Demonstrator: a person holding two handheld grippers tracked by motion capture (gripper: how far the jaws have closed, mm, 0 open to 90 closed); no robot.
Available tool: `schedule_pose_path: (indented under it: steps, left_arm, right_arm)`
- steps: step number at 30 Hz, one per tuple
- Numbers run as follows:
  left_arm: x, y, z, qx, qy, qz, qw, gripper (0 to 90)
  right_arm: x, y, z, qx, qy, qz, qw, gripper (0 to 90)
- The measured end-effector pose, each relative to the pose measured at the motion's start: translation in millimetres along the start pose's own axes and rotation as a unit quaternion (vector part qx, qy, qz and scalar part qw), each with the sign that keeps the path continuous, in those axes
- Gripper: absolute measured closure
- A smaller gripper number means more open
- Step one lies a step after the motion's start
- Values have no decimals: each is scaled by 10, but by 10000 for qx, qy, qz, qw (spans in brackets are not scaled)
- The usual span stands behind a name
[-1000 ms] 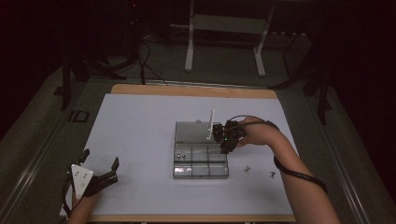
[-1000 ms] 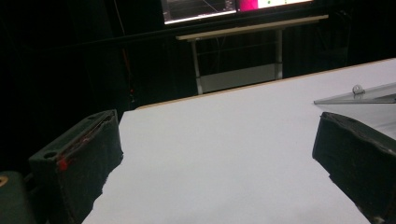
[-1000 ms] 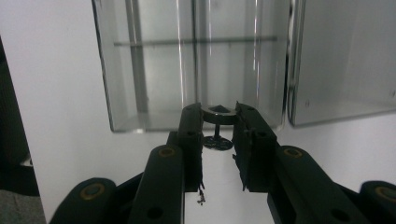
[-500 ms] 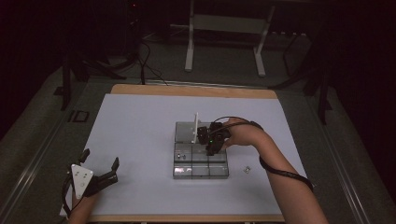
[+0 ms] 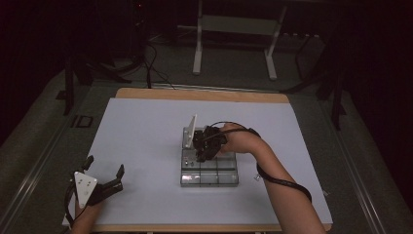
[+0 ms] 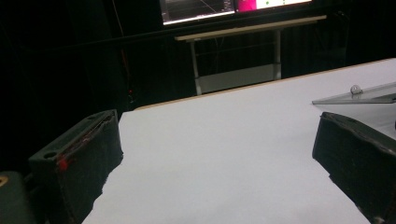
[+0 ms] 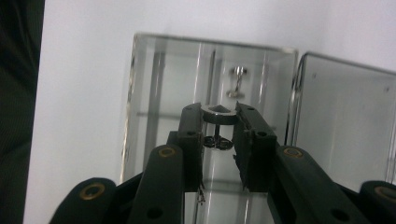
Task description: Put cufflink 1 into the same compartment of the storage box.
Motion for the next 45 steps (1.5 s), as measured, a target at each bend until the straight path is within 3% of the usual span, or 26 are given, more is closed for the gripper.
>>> schedule_pose_path:
  steps: [8,18,30,45]
  left_arm:
    - [0,0,0,-5,3,3,10000,24]
    - [0,1,0,1,4,9,10000,24]
    - [0,1,0,-4,5,15,10000,24]
    - [0,-2,1,-12,-5,21,10000,24]
  right_arm:
    - [220,104,-35,162,141,122,9997,732]
    - [470,211,2,277,242,102,9993,731]
    - [731,260,64,353,-178,146,9991,731]
    - [768,265,27,349,-540,157,9978,699]
Point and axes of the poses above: each handheld gripper's, and its own axes: x roughly forward along the jaws, z roughly out of its underside, y roughly to its right, the point moved 6 cm from there along x, roughly forward along the jaws, and after that the axes turned 6 degrees about x, right-handed, at the moved point
